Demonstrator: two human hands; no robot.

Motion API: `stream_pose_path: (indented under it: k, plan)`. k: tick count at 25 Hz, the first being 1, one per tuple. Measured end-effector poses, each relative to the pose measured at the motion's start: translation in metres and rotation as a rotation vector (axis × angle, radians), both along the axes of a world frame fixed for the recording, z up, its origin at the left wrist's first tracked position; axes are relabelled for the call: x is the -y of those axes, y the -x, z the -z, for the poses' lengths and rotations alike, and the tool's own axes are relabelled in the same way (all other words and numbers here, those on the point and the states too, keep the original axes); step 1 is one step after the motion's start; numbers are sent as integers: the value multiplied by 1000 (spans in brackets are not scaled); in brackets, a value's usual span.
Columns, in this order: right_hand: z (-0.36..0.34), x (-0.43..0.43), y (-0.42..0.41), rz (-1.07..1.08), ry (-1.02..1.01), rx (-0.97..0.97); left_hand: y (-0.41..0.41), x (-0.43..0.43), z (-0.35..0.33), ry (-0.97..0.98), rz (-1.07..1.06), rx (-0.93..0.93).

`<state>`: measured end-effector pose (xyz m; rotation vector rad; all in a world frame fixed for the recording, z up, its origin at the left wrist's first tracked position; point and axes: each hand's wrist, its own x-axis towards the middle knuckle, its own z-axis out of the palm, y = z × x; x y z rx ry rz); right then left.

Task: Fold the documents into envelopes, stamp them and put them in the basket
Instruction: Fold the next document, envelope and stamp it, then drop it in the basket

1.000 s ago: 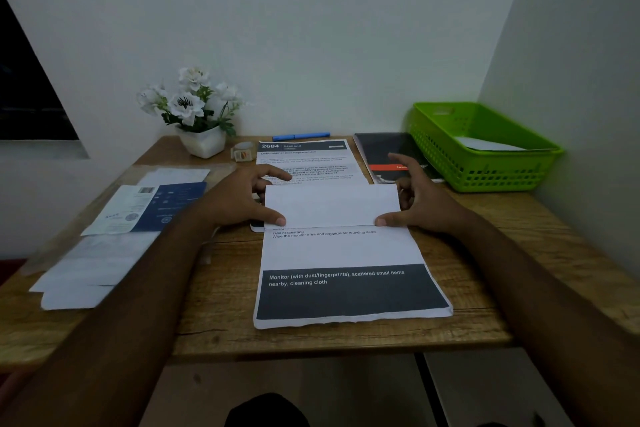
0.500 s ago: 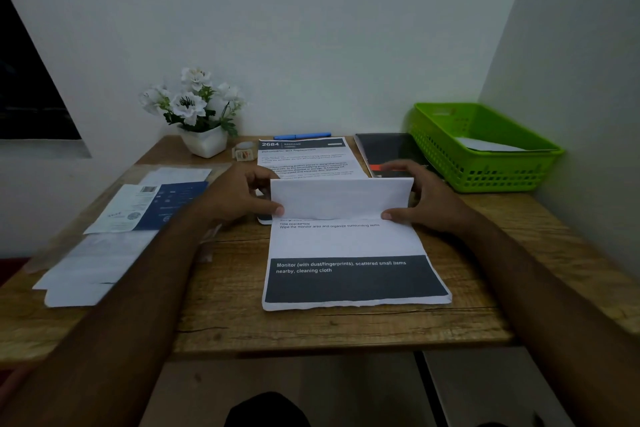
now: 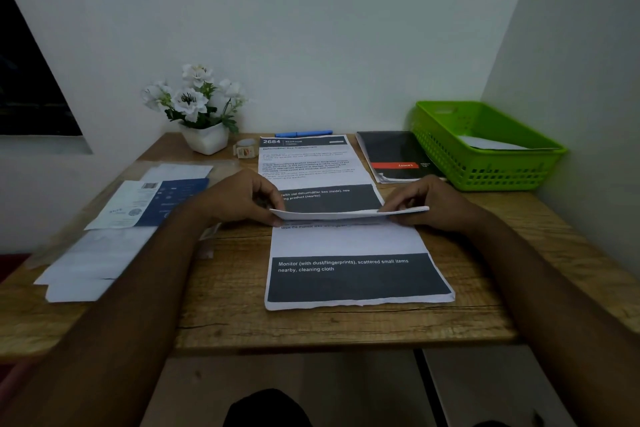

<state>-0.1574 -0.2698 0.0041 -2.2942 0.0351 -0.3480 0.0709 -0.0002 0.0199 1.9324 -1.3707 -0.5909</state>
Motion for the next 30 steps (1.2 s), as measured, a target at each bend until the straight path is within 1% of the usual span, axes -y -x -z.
stream_pose_path:
  k: [4,8,10,14,16,18,22,27,30]
  plan:
    - [-3,1,1,-76,33,-22,0,-3,-4,-10,73,4]
    - [-6,-4,3,-116,-37,-84,3,-5,-7,-54,133,-19]
    - [-6,-3,4,-118,-44,-127,3,-5,-8,-70,127,-31]
    - [-8,-3,5,-86,12,-227,8,-1,-8,-55,65,2]
    - [-10,-5,6,-55,-18,-246,15,2,-7,-40,35,16]
    - [-12,-6,7,-31,-58,-239,21,5,-6,-30,39,73]
    - [-16,-8,10,11,12,-255,22,12,-2,-90,1,134]
    - [-22,-5,18,27,214,-347,22,11,-2,-141,21,183]
    - [-23,-6,22,34,199,-370,23,12,-3,-137,32,184]
